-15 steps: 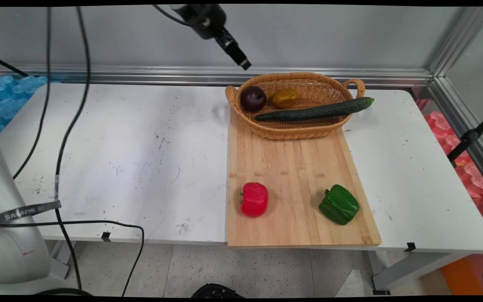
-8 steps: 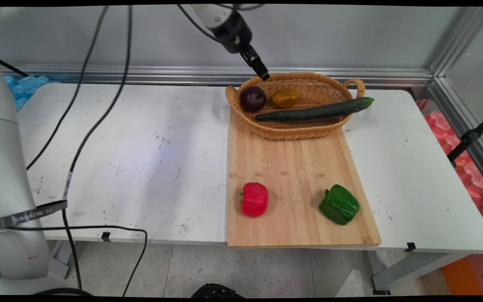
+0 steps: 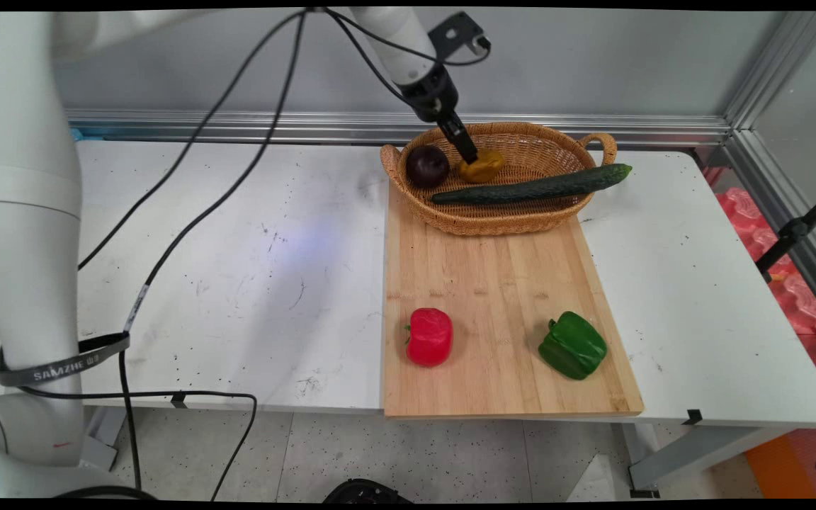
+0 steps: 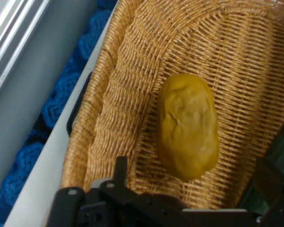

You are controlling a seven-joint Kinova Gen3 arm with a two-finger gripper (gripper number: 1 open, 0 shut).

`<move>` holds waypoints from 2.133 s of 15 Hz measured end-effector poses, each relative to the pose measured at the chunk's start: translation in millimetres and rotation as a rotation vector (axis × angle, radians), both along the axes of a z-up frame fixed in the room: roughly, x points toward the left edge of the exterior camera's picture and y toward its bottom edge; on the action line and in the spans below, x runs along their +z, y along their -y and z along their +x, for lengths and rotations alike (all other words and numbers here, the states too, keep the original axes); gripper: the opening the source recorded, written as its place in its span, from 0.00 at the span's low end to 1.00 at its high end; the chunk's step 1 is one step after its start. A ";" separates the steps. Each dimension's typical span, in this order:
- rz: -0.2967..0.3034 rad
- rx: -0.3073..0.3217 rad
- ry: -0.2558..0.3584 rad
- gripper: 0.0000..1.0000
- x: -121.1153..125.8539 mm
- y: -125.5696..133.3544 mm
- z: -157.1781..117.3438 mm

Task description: Pick up the potato from the vegetable basket, then place the picked object on the cutting board

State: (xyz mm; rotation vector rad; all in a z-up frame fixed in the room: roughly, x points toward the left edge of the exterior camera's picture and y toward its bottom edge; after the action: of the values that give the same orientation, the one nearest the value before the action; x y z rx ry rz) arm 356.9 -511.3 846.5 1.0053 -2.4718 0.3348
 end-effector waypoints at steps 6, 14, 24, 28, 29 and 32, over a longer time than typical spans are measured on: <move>0.026 -0.018 0.014 1.00 -36.6 23.4 -22.5; 0.010 -0.055 0.025 0.00 -51.2 37.7 -35.8; -0.070 -0.136 -0.022 0.00 27.5 9.7 -24.1; -0.104 -0.225 -0.035 0.00 69.8 -16.9 -15.6; -0.108 -0.256 -0.038 0.00 77.1 -24.3 -14.3; -0.112 -0.381 -0.041 0.00 96.3 -50.5 -9.8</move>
State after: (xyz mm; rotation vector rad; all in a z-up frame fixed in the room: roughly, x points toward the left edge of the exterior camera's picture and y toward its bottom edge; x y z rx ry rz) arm 347.1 -460.8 942.8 0.4761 -2.5070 0.3190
